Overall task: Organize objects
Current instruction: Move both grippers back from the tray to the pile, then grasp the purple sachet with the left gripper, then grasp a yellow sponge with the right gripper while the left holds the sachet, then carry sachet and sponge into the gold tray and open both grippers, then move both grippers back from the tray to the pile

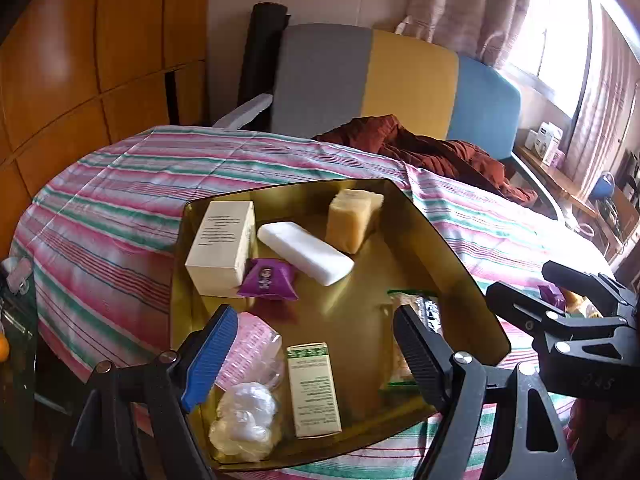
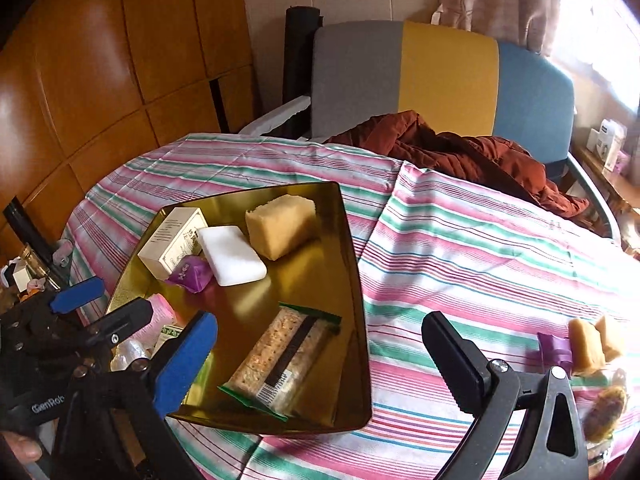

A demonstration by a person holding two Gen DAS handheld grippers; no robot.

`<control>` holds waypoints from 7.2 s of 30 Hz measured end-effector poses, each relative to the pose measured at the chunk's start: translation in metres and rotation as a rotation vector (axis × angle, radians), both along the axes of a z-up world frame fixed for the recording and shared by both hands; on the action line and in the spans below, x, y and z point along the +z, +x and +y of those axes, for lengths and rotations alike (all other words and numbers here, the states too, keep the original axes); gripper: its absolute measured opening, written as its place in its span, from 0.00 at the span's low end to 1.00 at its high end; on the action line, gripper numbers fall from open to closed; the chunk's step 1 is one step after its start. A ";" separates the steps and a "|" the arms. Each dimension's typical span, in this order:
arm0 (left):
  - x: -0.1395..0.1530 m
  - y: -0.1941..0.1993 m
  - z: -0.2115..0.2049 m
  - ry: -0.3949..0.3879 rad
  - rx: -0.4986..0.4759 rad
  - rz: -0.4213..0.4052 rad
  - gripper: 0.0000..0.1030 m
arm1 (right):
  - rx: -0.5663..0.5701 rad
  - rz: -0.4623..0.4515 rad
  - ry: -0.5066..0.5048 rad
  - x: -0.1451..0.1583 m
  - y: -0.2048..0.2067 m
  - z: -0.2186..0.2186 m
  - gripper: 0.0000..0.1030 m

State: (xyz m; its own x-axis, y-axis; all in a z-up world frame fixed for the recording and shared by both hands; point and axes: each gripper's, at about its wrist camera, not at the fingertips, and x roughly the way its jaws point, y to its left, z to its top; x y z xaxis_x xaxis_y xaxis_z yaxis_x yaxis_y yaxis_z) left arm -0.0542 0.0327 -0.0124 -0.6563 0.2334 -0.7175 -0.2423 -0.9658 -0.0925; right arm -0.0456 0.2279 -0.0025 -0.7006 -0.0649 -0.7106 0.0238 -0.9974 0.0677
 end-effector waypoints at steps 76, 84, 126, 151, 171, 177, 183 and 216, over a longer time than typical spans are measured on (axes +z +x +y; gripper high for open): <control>-0.075 0.002 0.394 -0.298 -0.993 -0.141 0.74 | -0.678 -0.074 -0.377 -0.031 0.086 0.359 1.00; -0.088 -0.006 0.404 -0.276 -1.003 -0.200 0.41 | -0.679 -0.087 -0.363 -0.032 0.083 0.360 1.00; -0.026 0.038 0.201 0.095 -0.592 -0.198 0.35 | -0.347 -0.190 -0.026 -0.046 0.021 0.280 0.55; -0.022 -0.032 0.032 0.140 -0.143 -0.160 0.45 | 0.092 -0.074 -0.115 0.014 -0.043 0.051 0.57; -0.018 -0.005 0.009 0.062 -0.034 -0.088 0.57 | 0.026 -0.083 -0.072 -0.008 -0.030 0.009 1.00; -0.013 0.005 0.014 0.016 -0.046 -0.053 0.57 | 0.013 -0.038 0.006 -0.005 -0.013 0.005 1.00; -0.012 0.011 0.020 0.002 -0.063 -0.053 0.57 | -0.006 -0.032 0.005 -0.006 -0.001 0.010 1.00; -0.017 0.024 0.058 -0.026 -0.203 -0.074 0.57 | -0.272 -0.051 0.044 -0.010 0.056 0.125 1.00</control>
State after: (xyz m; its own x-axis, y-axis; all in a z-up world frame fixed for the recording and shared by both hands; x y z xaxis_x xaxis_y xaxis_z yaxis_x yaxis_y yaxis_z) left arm -0.0305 0.0910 -0.0290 -0.5425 0.3367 -0.7696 -0.4258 -0.9000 -0.0935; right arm 0.0101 0.3529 -0.0130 -0.6514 0.1524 -0.7433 -0.2475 -0.9687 0.0182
